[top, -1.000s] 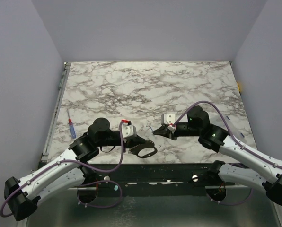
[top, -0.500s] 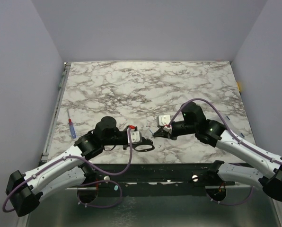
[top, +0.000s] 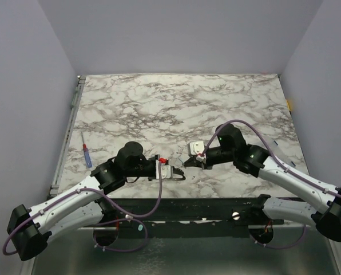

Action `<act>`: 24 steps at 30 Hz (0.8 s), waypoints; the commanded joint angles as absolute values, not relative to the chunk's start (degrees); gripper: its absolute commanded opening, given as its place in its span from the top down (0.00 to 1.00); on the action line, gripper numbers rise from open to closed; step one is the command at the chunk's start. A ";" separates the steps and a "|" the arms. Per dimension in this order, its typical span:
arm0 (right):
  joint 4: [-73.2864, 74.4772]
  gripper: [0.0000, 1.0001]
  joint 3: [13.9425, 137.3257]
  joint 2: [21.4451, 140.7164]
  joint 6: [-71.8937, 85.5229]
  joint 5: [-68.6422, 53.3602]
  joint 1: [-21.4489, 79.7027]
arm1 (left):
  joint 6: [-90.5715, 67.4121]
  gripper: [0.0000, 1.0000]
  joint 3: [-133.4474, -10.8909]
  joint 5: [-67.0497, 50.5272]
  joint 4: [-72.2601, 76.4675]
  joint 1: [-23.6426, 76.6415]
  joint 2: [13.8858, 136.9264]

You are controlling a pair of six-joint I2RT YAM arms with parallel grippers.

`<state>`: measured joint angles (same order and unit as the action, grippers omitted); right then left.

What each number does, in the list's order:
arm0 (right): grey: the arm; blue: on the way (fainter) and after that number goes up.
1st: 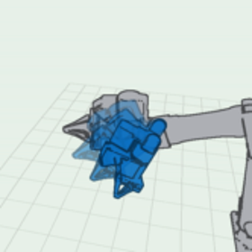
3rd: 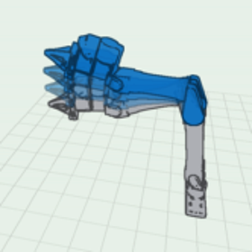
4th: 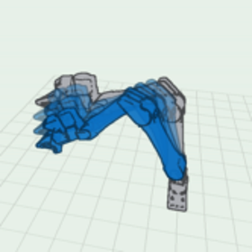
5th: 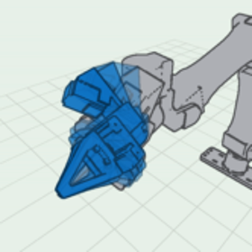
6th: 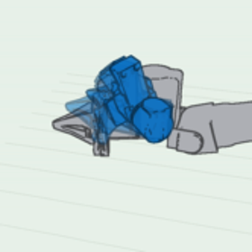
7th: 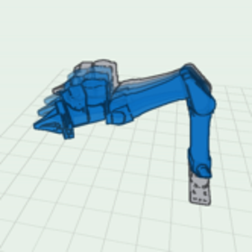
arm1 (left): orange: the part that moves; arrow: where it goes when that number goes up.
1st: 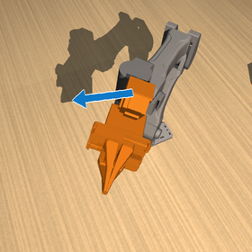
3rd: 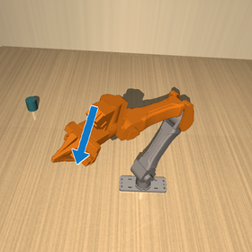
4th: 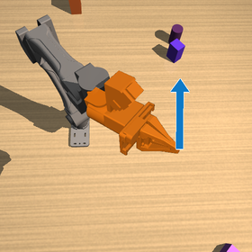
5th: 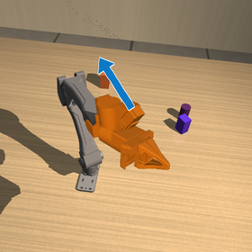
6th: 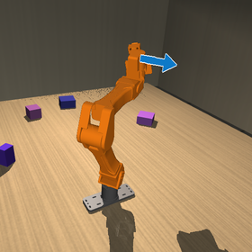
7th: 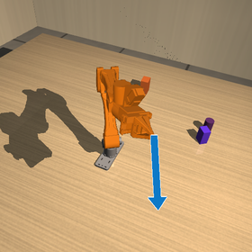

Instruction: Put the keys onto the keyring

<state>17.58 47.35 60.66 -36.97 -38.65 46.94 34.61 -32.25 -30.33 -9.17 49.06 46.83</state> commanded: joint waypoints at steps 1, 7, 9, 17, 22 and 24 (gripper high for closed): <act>14.87 0.99 47.80 63.12 -37.09 -40.23 47.20 | 36.14 1.00 -32.84 -30.63 -8.28 49.70 44.78; 13.63 0.99 47.76 63.98 -37.96 -41.07 47.36 | 34.98 1.00 -31.92 -31.71 -7.49 50.09 43.95; 12.73 0.99 47.15 63.73 -38.43 -41.34 47.59 | 34.73 1.00 -31.77 -32.02 -7.23 50.23 44.09; 12.52 0.99 47.92 64.41 -39.06 -41.59 47.90 | 34.02 1.00 -31.54 -32.26 -6.56 50.64 43.99; 12.57 0.99 47.41 63.82 -40.17 -41.49 48.38 | 33.93 1.00 -31.47 -31.73 -6.55 50.78 43.97; 12.80 0.99 47.70 63.89 -40.17 -41.65 48.44 | 33.99 1.00 -31.51 -31.73 -6.52 50.74 44.08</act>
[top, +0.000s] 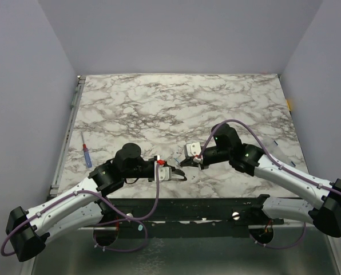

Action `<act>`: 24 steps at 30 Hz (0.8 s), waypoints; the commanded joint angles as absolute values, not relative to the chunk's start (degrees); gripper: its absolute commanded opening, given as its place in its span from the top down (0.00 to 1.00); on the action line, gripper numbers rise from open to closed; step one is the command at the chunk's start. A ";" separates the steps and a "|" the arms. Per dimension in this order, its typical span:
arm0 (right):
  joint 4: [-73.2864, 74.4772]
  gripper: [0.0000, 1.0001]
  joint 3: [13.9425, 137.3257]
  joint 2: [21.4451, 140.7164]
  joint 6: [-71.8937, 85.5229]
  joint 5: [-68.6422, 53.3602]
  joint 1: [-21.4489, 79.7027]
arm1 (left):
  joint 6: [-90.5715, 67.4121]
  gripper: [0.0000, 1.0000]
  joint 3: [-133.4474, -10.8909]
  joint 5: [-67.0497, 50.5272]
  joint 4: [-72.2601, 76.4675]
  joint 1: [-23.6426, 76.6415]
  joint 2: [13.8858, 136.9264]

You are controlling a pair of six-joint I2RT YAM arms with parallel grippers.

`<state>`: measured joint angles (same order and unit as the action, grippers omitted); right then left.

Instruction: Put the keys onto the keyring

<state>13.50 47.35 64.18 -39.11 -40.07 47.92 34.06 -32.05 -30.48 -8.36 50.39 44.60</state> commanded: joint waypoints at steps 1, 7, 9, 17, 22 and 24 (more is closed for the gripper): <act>12.78 0.99 47.80 63.95 -40.12 -41.78 48.47 | 33.93 1.00 -31.55 -31.73 -6.55 50.74 44.16; 13.07 0.99 48.07 64.25 -40.25 -42.18 49.02 | 33.68 1.00 -31.88 -31.69 -6.54 50.76 44.87; 13.03 0.99 48.03 64.16 -40.09 -42.39 49.13 | 33.66 1.00 -31.82 -31.68 -6.57 50.74 44.91; 12.57 1.00 47.93 64.47 -40.18 -42.98 49.73 | 33.42 1.00 -31.90 -31.73 -6.37 50.76 45.18; 12.39 1.00 47.73 64.42 -41.40 -43.22 50.20 | 33.31 1.00 -31.81 -32.30 -6.42 50.76 45.26; 12.59 0.99 47.72 64.49 -41.75 -43.48 50.33 | 33.31 1.00 -31.79 -32.49 -6.41 50.76 45.27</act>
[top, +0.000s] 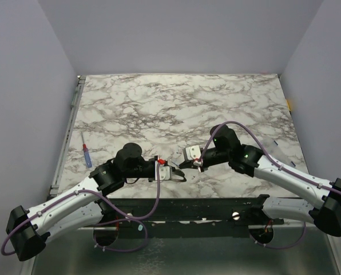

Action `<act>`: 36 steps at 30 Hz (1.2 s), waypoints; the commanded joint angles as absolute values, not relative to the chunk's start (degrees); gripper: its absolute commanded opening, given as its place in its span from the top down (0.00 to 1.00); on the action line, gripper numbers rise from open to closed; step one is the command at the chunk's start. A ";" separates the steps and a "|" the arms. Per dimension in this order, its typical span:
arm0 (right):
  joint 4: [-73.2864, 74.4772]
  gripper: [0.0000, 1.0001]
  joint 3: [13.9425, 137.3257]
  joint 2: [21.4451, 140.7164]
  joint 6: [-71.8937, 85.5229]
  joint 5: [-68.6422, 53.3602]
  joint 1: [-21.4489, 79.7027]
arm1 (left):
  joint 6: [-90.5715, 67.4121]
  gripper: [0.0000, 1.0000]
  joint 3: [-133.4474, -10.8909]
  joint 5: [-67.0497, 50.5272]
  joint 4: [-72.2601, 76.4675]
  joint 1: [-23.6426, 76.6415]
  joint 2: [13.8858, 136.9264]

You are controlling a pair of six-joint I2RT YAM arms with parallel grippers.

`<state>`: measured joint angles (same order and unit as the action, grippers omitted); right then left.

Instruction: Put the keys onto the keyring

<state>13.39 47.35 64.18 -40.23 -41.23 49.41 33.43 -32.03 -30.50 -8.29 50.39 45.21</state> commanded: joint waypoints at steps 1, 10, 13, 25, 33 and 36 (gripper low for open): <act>12.71 0.99 47.64 64.51 -41.87 -43.57 50.36 | 33.31 1.00 -31.75 -32.63 -6.39 50.72 45.27; 14.91 0.99 47.71 64.57 -43.71 -44.77 50.61 | 32.79 1.00 -31.60 -32.52 -6.41 50.82 45.48; 16.25 0.99 47.86 64.64 -44.46 -45.32 50.71 | 32.61 1.00 -31.39 -32.52 -6.37 50.82 45.27; 20.62 0.99 49.04 64.73 -45.04 -44.42 50.98 | 32.26 1.00 -30.68 -30.86 -6.39 51.02 43.70; 15.87 0.99 46.92 63.17 -43.16 -42.73 50.98 | 31.82 1.00 -30.68 -29.58 -6.23 51.13 42.91; 14.50 0.99 46.63 62.64 -42.51 -41.80 51.00 | 31.73 1.00 -30.67 -29.00 -6.02 51.15 42.64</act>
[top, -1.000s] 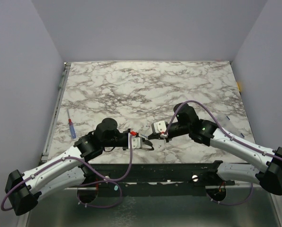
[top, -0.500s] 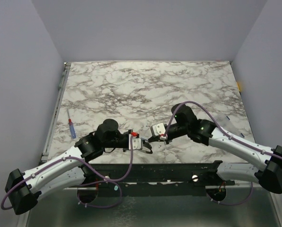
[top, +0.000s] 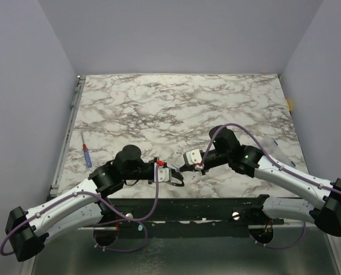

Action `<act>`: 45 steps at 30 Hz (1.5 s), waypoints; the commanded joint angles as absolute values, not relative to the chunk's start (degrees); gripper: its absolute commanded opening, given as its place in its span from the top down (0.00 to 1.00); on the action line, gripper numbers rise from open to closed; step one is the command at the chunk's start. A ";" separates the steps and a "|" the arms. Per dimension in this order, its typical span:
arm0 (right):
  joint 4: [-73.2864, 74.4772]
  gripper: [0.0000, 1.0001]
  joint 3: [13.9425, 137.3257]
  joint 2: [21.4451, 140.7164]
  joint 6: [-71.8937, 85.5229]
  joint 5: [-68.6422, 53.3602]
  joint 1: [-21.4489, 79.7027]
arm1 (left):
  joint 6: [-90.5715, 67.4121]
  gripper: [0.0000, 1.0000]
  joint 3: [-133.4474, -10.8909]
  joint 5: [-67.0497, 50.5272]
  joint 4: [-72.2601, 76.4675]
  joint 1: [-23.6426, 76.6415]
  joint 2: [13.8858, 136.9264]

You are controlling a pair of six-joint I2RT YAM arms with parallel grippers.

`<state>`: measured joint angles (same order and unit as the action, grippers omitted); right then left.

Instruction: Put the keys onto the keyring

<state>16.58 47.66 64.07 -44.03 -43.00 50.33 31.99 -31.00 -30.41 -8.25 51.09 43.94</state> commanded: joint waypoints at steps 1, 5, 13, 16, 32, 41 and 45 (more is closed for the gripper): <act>14.19 0.99 46.52 62.43 -42.39 -41.57 50.98 | 31.73 1.00 -30.67 -28.62 -5.93 51.15 42.55; 13.27 0.99 45.70 61.59 -42.05 -40.67 50.99 | 31.32 1.00 -30.76 -27.38 -5.73 51.15 41.97; 11.64 1.00 44.85 60.87 -41.19 -39.47 50.98 | 29.86 1.00 -30.42 -25.86 -4.17 51.09 40.62; 10.55 0.99 44.29 60.65 -40.85 -39.03 51.00 | 29.39 1.00 -30.28 -25.31 -3.75 51.10 40.15; 6.88 0.90 42.45 58.87 -39.36 -38.02 50.98 | 28.17 1.00 -29.44 -24.42 -1.50 51.11 38.31; 5.65 0.85 41.64 57.58 -38.00 -37.67 50.98 | 27.61 1.00 -29.36 -24.27 -0.64 51.07 38.71; 4.90 0.94 40.81 56.64 -34.60 -33.56 50.99 | 27.26 1.00 -29.02 -23.29 -0.54 51.11 39.53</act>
<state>6.98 42.06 58.19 -38.35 -38.06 50.59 28.25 -30.02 -24.91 -1.98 51.11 38.94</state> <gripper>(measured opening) 0.093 0.017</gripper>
